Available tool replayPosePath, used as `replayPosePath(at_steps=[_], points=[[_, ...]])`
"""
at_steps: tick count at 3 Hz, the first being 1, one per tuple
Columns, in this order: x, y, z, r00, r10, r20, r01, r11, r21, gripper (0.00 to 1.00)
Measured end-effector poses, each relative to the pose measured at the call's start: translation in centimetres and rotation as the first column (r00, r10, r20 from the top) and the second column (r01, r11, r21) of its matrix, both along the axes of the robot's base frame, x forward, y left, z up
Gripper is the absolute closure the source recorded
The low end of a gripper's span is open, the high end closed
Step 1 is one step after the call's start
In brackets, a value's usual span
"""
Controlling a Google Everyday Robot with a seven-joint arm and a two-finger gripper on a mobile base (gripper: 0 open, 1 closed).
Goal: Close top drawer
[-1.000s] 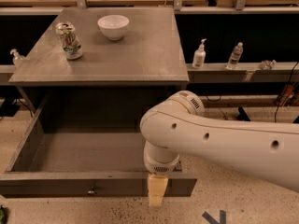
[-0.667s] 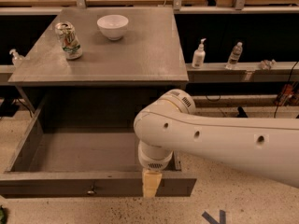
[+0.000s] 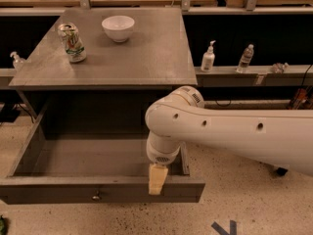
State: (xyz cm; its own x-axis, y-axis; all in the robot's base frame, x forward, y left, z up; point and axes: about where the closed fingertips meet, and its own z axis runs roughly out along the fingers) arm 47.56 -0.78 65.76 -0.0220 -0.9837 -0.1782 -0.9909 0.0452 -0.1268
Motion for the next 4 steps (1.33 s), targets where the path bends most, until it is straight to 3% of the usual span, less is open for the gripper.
replayPosePath(at_steps=[4], points=[[11.1, -1.4, 2.1, 0.9937, -0.087, 0.071, 0.086, 0.996, 0.024, 0.22]])
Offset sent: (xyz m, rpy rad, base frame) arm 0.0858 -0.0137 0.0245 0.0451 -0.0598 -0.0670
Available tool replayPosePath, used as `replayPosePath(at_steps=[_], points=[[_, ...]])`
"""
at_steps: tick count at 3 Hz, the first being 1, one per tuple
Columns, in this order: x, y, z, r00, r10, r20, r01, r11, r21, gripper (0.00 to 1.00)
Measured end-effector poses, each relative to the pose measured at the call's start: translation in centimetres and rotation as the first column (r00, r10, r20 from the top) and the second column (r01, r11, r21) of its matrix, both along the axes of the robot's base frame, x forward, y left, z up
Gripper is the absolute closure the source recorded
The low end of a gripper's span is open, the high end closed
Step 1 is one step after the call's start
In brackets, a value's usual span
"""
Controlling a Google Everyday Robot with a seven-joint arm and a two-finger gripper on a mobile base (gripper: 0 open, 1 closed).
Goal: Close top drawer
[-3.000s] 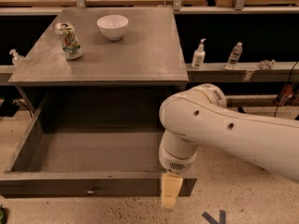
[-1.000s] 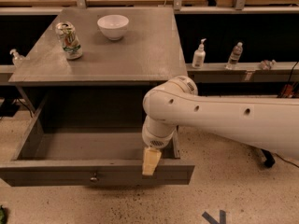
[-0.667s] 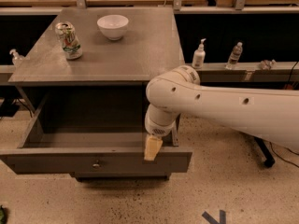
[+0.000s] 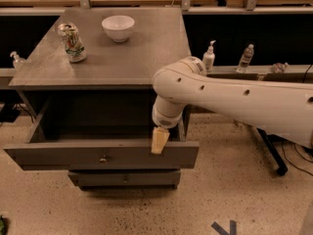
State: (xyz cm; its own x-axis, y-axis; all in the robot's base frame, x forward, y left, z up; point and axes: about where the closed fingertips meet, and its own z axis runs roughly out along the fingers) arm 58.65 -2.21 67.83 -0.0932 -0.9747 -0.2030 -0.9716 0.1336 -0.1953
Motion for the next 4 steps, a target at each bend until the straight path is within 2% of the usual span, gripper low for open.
replayPosePath(at_steps=[2, 3, 4], points=[[3.9, 0.2, 1.1, 0.998, -0.033, 0.055, 0.032, 0.999, 0.009, 0.26], [3.0, 0.0, 1.9, 0.9972, -0.031, 0.067, 0.028, 0.998, 0.051, 0.26], [-0.2, -0.3, 3.5, 0.9956, -0.005, 0.094, -0.004, 0.995, 0.099, 0.26]])
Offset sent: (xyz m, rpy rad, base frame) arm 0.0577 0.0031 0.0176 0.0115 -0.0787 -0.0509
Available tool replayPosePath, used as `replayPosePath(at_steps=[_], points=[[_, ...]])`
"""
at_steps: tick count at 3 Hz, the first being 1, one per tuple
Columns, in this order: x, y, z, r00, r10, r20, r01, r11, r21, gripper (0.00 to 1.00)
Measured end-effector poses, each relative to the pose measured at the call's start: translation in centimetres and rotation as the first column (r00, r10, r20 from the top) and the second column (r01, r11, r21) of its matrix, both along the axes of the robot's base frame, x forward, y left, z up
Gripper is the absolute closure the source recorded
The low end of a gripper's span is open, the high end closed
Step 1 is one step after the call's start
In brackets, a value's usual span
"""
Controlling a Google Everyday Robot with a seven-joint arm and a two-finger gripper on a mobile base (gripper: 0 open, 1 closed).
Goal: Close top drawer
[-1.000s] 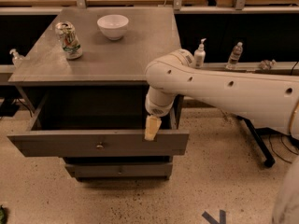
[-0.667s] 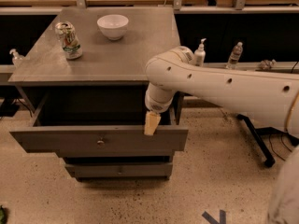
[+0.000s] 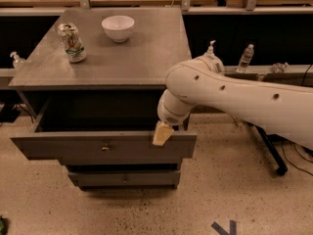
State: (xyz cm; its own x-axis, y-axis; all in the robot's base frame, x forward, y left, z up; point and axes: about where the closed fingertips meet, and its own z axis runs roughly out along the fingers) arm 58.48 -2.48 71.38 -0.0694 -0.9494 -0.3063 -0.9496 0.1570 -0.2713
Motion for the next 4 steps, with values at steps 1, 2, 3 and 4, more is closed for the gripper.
replayPosePath(at_steps=[1, 2, 3, 4], points=[[-4.4, -0.3, 1.1, 0.999, 0.045, -0.002, -0.045, 0.998, 0.036, 0.25], [-8.1, 0.2, 0.9, 0.9948, 0.095, -0.036, -0.092, 0.993, 0.077, 0.35], [-11.4, 1.7, -0.8, 0.9838, 0.156, -0.089, -0.146, 0.983, 0.107, 0.58], [-12.2, 3.5, -4.2, 0.9713, 0.194, -0.138, -0.179, 0.977, 0.112, 0.89]])
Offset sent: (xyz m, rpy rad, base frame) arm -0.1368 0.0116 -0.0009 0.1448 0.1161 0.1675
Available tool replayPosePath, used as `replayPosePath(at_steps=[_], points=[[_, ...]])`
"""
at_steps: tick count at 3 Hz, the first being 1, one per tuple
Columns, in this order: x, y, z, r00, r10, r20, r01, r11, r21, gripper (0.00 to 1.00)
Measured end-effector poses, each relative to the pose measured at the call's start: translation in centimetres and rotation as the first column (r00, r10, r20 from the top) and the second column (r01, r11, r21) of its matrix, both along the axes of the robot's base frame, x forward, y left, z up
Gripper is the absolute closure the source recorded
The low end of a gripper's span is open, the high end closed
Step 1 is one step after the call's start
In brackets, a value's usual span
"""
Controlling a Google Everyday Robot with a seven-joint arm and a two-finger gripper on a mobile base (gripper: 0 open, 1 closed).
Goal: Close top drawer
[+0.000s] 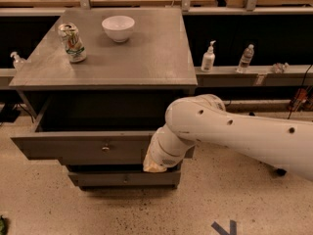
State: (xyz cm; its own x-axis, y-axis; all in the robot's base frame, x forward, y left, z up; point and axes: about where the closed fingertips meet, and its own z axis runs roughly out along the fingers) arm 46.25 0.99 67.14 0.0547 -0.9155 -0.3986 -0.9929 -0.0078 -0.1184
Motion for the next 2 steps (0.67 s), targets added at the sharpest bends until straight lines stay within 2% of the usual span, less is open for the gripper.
replayPosePath(at_steps=[1, 2], points=[[0.8, 1.0, -2.1, 0.9999, 0.005, -0.011, -0.005, 1.0, 0.007, 1.0], [2.1, 2.8, -5.7, 0.9997, -0.014, 0.018, 0.015, 0.999, -0.046, 1.0]])
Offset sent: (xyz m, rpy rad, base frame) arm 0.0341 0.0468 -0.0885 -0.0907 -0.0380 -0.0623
